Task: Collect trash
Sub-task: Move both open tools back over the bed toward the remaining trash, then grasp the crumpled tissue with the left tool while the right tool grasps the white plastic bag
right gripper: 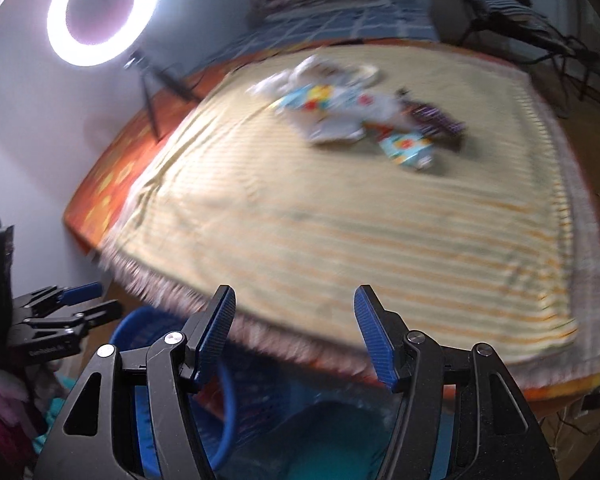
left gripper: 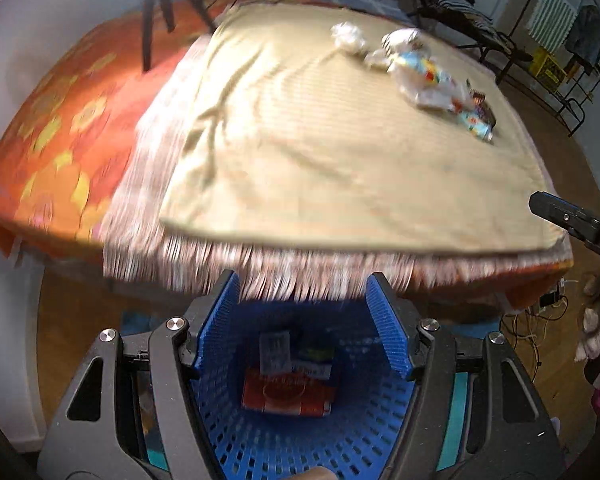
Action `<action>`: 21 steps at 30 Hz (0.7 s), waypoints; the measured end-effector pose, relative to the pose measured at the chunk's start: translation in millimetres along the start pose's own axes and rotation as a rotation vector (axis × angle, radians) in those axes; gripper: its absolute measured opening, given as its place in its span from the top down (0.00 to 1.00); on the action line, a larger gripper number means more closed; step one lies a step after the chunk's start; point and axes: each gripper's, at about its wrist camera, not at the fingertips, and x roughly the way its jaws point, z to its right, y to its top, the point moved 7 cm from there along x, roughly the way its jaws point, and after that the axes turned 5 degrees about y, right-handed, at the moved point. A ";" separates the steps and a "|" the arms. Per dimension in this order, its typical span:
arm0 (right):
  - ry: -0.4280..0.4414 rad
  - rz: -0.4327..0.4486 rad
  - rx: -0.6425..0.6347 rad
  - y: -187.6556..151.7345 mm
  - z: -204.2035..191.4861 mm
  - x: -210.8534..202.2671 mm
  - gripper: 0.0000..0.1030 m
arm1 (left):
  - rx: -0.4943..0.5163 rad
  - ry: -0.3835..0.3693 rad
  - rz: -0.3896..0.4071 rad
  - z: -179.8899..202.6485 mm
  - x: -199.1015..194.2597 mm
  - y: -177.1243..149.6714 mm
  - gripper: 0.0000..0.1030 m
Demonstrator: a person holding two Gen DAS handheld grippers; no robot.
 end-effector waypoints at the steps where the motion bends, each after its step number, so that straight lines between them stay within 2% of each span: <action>1: -0.013 0.012 0.014 6.4 8.6 -2.5 0.40 | 0.006 -0.002 0.007 3.8 0.7 8.1 0.34; 4: -0.034 0.041 0.045 23.9 28.4 -8.7 0.39 | 0.023 -0.010 0.030 11.7 1.8 32.2 0.34; 7: -0.047 0.073 0.065 41.4 45.5 -14.5 0.33 | 0.039 -0.018 0.050 18.1 3.8 55.6 0.34; 13: -0.074 0.096 0.060 73.7 65.8 -16.6 0.33 | 0.064 -0.030 0.090 29.6 13.4 108.8 0.34; 21: -0.032 0.111 0.058 116.0 77.0 -4.7 0.33 | 0.076 -0.031 0.120 35.8 37.1 174.8 0.34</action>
